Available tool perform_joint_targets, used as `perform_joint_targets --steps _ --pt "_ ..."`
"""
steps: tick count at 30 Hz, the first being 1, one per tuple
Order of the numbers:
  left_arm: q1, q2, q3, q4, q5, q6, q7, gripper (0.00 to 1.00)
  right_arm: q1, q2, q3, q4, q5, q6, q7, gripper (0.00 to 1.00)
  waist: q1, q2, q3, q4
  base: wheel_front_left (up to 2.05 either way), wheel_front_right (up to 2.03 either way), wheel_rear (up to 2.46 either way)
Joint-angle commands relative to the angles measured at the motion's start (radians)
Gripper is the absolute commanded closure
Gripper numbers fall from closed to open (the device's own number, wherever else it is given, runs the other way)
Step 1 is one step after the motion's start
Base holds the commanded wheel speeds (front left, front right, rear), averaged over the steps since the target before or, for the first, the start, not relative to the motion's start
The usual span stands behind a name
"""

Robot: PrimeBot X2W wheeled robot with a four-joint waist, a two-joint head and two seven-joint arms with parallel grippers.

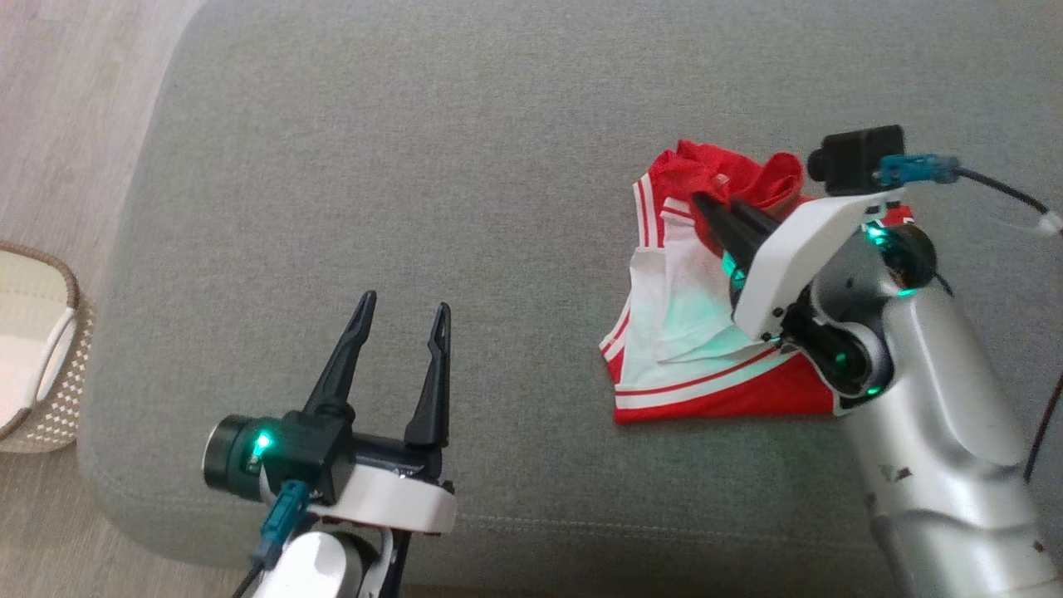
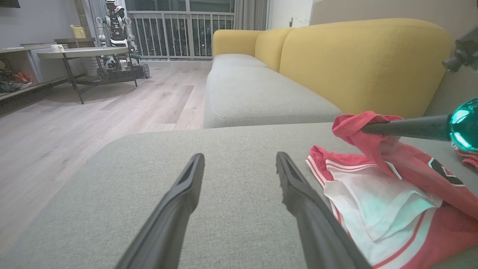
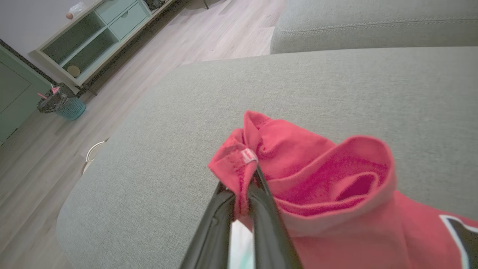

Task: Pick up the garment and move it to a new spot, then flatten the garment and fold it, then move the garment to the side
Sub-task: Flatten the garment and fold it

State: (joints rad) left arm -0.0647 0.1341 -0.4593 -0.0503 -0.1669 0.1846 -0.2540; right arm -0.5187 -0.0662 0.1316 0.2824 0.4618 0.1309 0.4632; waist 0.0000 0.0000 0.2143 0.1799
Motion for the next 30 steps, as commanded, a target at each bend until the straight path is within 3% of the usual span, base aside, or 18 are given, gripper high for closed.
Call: perform_joint_targets --steps 1,3,4,5,9,14,18,20,21,22,23,28,30 --pt "-0.031 -0.004 0.040 -0.026 0.014 -0.003 -0.008 0.00 -0.039 0.016 0.027 -0.025 0.008 0.000 -0.015 1.00 0.0000 0.0000 0.001 0.005 0.00 0.00 0.00" --pt "-0.031 -0.013 0.046 -0.032 0.008 -0.004 -0.008 0.00 -0.047 0.016 0.047 0.006 0.009 0.000 -0.026 1.00 0.0000 0.0000 0.003 0.009 0.00 0.00 0.00" --pt "-0.030 -0.016 0.048 -0.032 0.007 -0.006 -0.008 0.00 -0.049 0.016 0.053 0.018 0.004 0.000 -0.035 0.58 0.0000 0.0000 0.004 0.011 0.00 0.00 0.00" --pt "-0.030 -0.018 0.049 -0.031 0.008 -0.009 -0.008 0.00 -0.049 0.016 0.062 0.028 -0.001 0.000 -0.040 0.00 0.0000 0.0000 0.004 0.012 0.00 0.00 0.00" --pt "-0.031 -0.028 0.053 -0.033 0.010 -0.015 -0.008 0.00 -0.042 0.016 0.075 0.023 0.025 0.000 -0.065 0.00 0.0000 0.0000 0.002 0.009 0.00 0.00 0.00" --pt "-0.022 -0.036 0.066 -0.036 0.016 -0.018 -0.008 0.00 -0.035 0.009 0.013 -0.110 -0.030 0.000 -0.104 0.00 0.0000 0.0000 -0.005 -0.006 0.00 0.00 0.00" --pt "-0.016 -0.038 0.076 -0.038 0.023 -0.022 -0.008 0.00 -0.001 -0.081 -0.054 -0.185 -0.116 0.000 -0.101 0.00 0.0000 0.0000 -0.011 -0.017 0.00 0.00 0.00" --pt "-0.014 -0.040 0.081 -0.038 0.028 -0.028 -0.008 0.00 0.035 -0.173 -0.060 -0.182 -0.138 0.000 -0.093 0.00 0.0000 0.0000 -0.016 -0.022 0.00 0.00 0.00" --pt "-0.013 -0.040 0.081 -0.037 0.030 -0.030 -0.008 0.00 0.044 -0.207 -0.046 -0.173 -0.142 0.000 -0.094 0.09 0.0000 0.0000 -0.017 -0.023 0.00 0.00 0.00" --pt "-0.013 -0.040 0.082 -0.037 0.031 -0.033 -0.008 0.00 0.051 -0.239 -0.036 -0.159 -0.145 0.000 -0.100 0.76 0.0000 0.0000 -0.019 -0.024 0.00 0.00 0.00" --pt "-0.013 -0.041 0.082 -0.037 0.033 -0.036 -0.008 0.00 0.056 -0.274 -0.007 -0.145 -0.144 0.000 -0.106 1.00 0.0000 0.0000 -0.019 -0.023 0.00 0.00 0.00" --pt "-0.014 -0.042 0.083 -0.035 0.039 -0.048 -0.008 0.00 0.044 -0.385 0.130 -0.049 -0.069 0.000 -0.148 1.00 0.0000 0.0000 -0.016 -0.015 0.00 0.00 0.00" --pt "-0.015 -0.043 0.082 -0.035 0.041 -0.050 -0.008 0.00 0.033 -0.399 0.147 -0.020 -0.060 0.000 -0.157 1.00 0.0000 0.0000 -0.014 -0.013 0.00 0.00 0.00"
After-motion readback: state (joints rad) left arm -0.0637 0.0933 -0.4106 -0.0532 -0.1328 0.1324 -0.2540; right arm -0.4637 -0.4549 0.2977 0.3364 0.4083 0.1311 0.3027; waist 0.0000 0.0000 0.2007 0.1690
